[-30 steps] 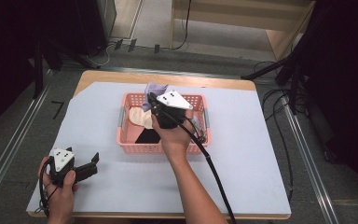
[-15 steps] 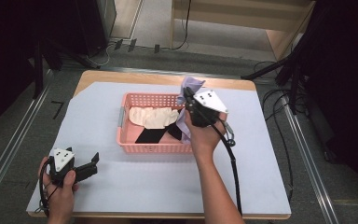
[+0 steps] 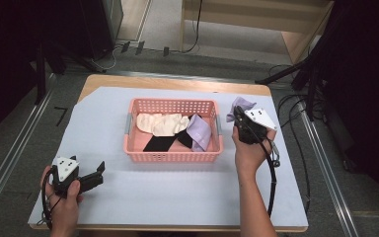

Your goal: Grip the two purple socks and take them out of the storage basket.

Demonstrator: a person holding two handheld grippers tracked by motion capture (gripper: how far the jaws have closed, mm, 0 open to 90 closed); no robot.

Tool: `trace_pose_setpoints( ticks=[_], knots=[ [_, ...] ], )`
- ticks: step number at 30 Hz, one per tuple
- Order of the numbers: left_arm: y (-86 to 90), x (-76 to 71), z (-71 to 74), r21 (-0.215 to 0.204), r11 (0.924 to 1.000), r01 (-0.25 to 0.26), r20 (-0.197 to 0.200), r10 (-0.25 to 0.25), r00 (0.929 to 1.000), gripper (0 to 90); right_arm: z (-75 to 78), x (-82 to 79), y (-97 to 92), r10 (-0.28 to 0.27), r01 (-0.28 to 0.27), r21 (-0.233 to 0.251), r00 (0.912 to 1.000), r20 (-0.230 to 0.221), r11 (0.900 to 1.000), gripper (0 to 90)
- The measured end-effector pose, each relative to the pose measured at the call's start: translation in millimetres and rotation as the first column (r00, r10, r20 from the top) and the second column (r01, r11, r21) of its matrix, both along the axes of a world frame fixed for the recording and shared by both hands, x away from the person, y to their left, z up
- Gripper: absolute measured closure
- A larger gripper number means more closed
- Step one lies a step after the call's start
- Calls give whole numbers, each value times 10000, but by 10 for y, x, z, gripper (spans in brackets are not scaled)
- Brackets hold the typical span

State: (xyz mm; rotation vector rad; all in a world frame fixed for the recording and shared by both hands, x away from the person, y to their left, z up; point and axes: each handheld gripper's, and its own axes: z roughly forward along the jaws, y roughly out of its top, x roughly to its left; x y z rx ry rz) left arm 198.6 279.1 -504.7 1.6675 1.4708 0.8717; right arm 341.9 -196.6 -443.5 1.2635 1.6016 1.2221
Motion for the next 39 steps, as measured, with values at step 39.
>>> trace_pose_setpoints(
  ticks=[39],
  knots=[
    [-2, 2, 0, 30, 10000, 33, -19, -33, 10000, 76, -224, 20, 1043, 1748, -2569, -1184, 8673, -4662, 9591, 550]
  ],
)
